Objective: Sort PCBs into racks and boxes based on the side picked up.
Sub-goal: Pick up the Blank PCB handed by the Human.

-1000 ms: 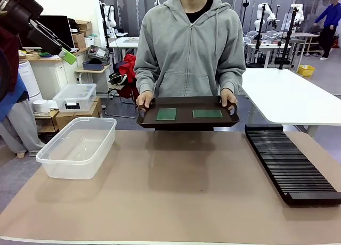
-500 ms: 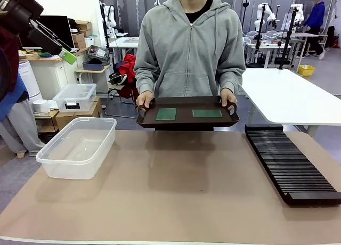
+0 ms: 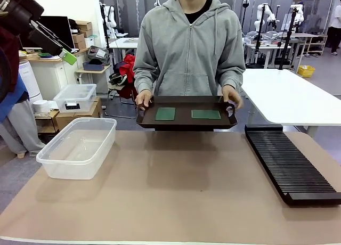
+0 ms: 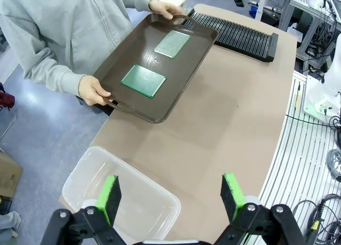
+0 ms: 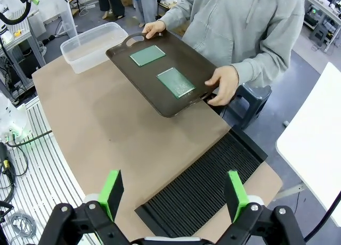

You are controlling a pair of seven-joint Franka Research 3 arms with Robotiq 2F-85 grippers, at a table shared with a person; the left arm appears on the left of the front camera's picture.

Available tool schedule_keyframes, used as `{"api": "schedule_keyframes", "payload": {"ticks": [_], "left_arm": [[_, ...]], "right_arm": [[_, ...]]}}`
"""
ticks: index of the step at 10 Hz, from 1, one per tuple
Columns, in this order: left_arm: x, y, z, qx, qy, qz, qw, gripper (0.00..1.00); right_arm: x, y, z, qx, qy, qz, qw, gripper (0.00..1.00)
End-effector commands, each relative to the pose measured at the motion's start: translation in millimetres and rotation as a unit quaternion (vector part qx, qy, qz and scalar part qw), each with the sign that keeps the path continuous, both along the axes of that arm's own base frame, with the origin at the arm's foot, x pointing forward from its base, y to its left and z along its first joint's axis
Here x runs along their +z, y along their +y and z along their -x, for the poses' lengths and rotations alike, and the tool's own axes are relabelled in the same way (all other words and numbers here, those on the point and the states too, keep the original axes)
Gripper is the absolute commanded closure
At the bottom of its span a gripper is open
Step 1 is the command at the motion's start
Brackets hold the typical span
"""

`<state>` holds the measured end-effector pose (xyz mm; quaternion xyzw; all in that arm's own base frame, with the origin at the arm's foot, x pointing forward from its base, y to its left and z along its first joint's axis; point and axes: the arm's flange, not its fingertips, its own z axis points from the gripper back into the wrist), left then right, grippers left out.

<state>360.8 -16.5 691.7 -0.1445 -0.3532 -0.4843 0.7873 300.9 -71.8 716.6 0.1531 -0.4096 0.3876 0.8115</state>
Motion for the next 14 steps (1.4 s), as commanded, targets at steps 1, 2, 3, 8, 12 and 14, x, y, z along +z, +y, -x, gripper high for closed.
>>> {"api": "schedule_keyframes", "payload": {"ticks": [1, 2, 3, 8, 12, 14], "left_arm": [[-1.5, 1.0, -0.5, 0.003, -0.003, -0.001, 1.0, 0.0], [-1.5, 1.0, -0.5, 0.003, -0.003, -0.001, 1.0, 0.0], [-1.5, 1.0, -0.5, 0.003, -0.003, -0.001, 1.0, 0.0], [-1.5, 1.0, -0.5, 0.003, -0.003, -0.001, 1.0, 0.0], [-1.5, 1.0, -0.5, 0.003, -0.003, -0.001, 1.0, 0.0], [-1.5, 1.0, -0.5, 0.003, -0.003, -0.001, 1.0, 0.0]], "right_arm": [[-0.2, 1.6, 1.3, 0.006, -0.002, -0.004, 1.0, 0.0], [-0.2, 1.6, 1.3, 0.006, -0.002, -0.004, 1.0, 0.0], [-0.2, 1.6, 1.3, 0.006, -0.002, -0.004, 1.0, 0.0], [-0.2, 1.6, 1.3, 0.006, -0.002, -0.004, 1.0, 0.0], [-0.2, 1.6, 1.3, 0.006, -0.002, -0.004, 1.0, 0.0], [-0.2, 1.6, 1.3, 0.006, -0.002, -0.004, 1.0, 0.0]]}}
